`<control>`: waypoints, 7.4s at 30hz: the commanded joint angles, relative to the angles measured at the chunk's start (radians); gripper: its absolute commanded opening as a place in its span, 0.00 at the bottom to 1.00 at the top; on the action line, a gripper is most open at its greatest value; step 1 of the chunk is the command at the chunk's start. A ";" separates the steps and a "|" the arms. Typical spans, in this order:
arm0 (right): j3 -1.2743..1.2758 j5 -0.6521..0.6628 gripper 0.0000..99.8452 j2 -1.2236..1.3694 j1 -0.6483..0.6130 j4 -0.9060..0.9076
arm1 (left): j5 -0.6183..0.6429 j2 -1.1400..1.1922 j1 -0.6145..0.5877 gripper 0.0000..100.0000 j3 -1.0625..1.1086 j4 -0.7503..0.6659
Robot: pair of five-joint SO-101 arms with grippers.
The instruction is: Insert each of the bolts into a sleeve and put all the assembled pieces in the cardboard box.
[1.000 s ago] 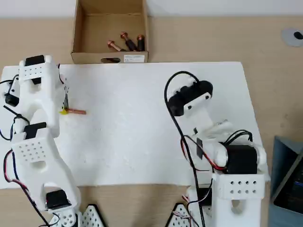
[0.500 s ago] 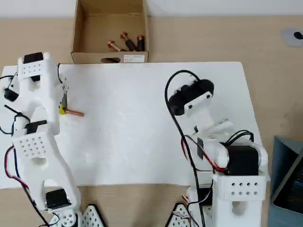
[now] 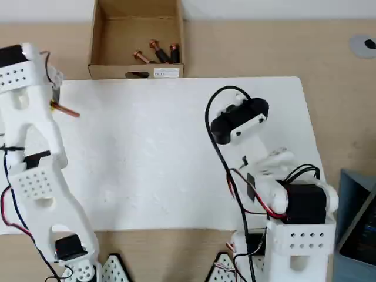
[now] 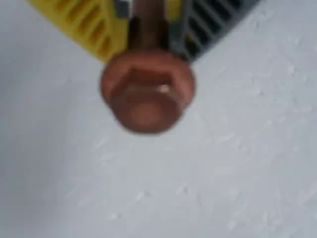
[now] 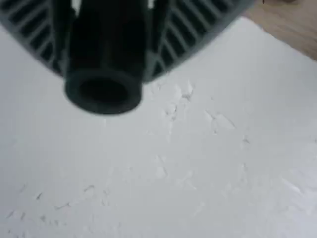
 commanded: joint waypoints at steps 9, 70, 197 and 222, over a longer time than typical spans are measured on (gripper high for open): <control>-0.058 -0.121 0.01 -0.016 0.007 -0.026 | -0.310 -0.435 0.104 0.00 -0.043 0.015; 0.728 -0.466 0.01 -0.727 -0.015 -0.684 | -0.476 -2.413 0.491 0.00 2.229 -0.798; 0.777 -0.172 0.01 -0.917 -0.657 -0.855 | -0.359 -2.437 0.641 0.00 1.976 -0.712; 0.487 -0.397 0.01 -0.544 -0.303 -0.792 | -0.726 -2.439 0.282 0.00 2.539 -0.713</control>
